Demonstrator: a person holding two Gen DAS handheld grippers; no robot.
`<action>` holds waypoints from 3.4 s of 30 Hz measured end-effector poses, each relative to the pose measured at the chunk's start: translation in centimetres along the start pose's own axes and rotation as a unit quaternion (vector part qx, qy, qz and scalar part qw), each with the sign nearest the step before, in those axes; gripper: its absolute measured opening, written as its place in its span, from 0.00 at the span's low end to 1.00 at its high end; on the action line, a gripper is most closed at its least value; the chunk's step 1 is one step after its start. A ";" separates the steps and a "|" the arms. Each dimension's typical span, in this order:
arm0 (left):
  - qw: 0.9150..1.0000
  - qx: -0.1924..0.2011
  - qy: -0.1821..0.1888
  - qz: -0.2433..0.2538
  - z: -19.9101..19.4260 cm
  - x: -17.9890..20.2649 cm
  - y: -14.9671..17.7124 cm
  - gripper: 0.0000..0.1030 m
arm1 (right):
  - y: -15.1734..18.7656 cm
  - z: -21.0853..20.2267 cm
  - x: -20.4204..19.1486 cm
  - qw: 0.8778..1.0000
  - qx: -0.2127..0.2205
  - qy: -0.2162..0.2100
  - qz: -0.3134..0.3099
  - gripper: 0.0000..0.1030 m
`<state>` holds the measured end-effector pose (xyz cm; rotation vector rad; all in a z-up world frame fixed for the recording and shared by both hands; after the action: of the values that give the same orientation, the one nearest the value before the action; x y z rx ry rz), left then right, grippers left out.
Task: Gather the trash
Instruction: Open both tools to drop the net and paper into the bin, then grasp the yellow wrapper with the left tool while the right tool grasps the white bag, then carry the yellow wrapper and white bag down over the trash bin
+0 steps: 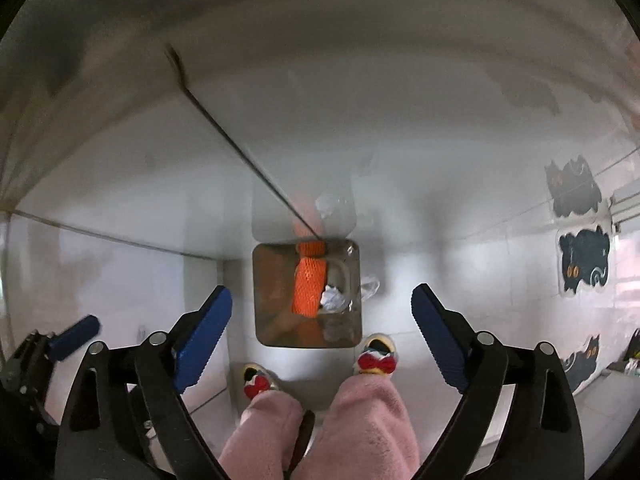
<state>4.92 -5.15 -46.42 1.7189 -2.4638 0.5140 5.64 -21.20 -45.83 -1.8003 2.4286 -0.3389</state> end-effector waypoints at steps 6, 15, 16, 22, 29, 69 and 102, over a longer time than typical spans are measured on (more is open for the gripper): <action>0.999 0.034 -0.004 0.003 -5.4 0.1 -0.5 0.92 | -0.8 -5.3 2.1 0.999 0.035 -0.007 0.014 0.95; 0.993 0.107 -0.009 0.042 -13.4 2.2 -3.5 0.92 | -3.4 -13.3 5.1 0.993 0.105 -0.021 0.057 0.95; 0.992 0.116 -0.008 0.046 -14.4 2.4 -4.0 0.92 | -3.9 -14.2 5.3 0.991 0.115 -0.020 0.060 0.95; 0.986 0.152 0.001 0.061 -18.5 3.4 -6.7 0.92 | -7.2 -18.4 5.7 0.984 0.163 -0.020 0.070 0.95; 0.980 0.189 0.007 0.064 -21.6 3.7 -10.8 0.92 | -11.2 -21.3 5.8 0.978 0.197 -0.012 0.064 0.95; 0.983 0.150 0.047 0.095 -15.3 3.9 -22.8 0.17 | -22.4 -14.1 2.7 0.989 0.139 -0.043 -0.011 0.07; 0.961 0.258 0.003 0.095 -28.6 6.6 -9.3 0.16 | -8.8 -29.5 4.2 0.966 0.252 -0.055 -0.002 0.05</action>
<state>7.85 -4.58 -15.75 1.6150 -2.6677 1.2779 6.42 -24.11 -14.87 -1.5501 2.0191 -0.7552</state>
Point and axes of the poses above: each gripper's, at about its wrist camera, not at the fingertips, and z roughly the way its jaws point, x to its right, y to its underside, the point moved 3 cm from there along z, roughly the way its jaws point, and after that the axes turned 11 degrees about y, right-handed, at the moved point
